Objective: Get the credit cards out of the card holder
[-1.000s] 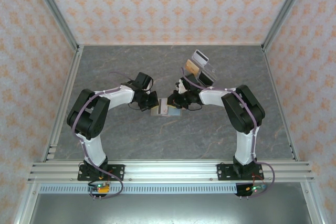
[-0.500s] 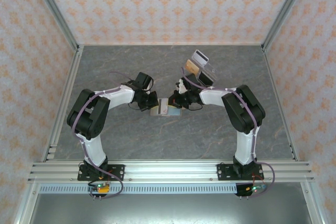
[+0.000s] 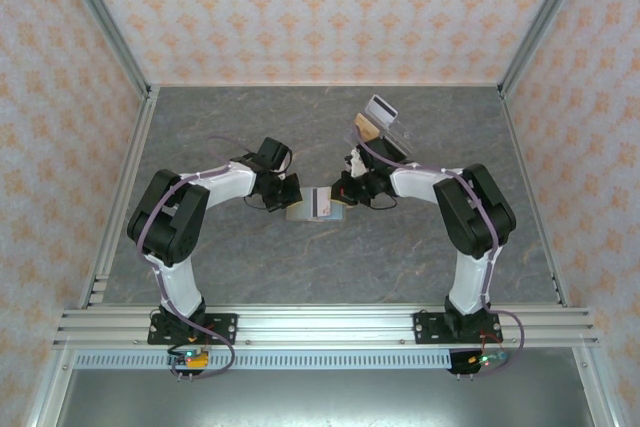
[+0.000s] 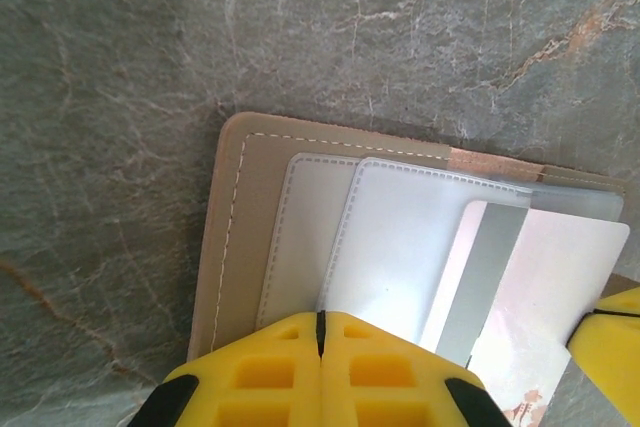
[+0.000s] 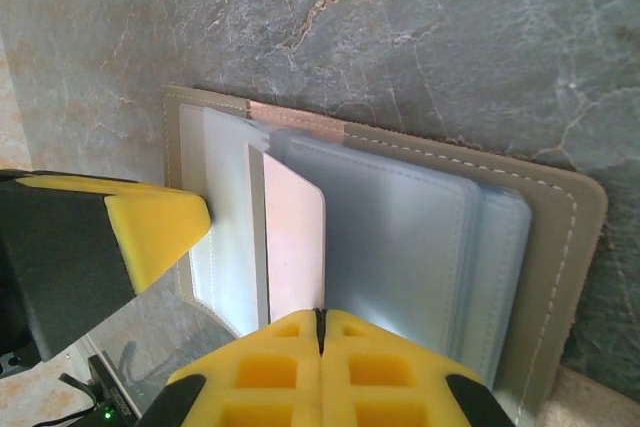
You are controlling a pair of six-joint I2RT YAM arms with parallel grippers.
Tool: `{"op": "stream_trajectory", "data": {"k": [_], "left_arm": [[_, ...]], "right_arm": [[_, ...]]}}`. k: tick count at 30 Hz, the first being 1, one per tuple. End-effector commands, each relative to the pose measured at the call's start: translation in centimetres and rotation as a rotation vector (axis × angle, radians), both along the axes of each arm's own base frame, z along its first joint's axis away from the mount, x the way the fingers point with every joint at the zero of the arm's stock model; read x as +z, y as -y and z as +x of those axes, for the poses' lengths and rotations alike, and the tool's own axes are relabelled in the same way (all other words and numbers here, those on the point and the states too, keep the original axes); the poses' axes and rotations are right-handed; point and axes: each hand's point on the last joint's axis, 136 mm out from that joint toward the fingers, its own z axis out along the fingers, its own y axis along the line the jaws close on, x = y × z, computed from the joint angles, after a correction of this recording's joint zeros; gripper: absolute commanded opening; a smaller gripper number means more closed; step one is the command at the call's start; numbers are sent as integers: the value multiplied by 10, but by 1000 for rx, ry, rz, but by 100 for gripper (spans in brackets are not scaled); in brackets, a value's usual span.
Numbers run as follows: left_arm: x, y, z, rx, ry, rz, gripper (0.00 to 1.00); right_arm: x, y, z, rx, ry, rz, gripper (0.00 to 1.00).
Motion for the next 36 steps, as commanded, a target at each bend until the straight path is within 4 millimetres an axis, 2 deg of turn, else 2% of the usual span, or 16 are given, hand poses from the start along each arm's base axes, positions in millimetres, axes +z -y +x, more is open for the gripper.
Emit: {"op": "stream_trajectory", "data": {"k": [1,4,6,13,19,22,28,31,34,36], "left_arm": [[27,4,4,-21,58,-51,7],[41,13,7,-26,107,-121,14],[41,14,6,-28,111,-129,15],[13,14,0,-26,29,-94,10],[7,19,6,-39,7,-95,7],[0,18,5,-38,-14,-83,7],[-8,17,1,-43,-36,-73,6],[-10,15,0,-41,-40,-61,5],[-12,13,-2,-40,-44,-51,5],[-12,12,-2,-37,-45,-44,5]], "right_arm": [[12,0,2,10,33,-3,0],[13,-2,3,2,31,9,0],[14,-4,4,-3,25,22,0],[17,-10,8,-16,11,63,0],[22,-15,10,-13,6,95,1],[24,-19,11,-14,-2,119,4],[26,-25,15,-20,-18,162,20],[23,-29,16,-20,-35,168,23],[18,-32,15,-16,-40,145,23],[13,-31,15,-23,-37,101,17]]}}
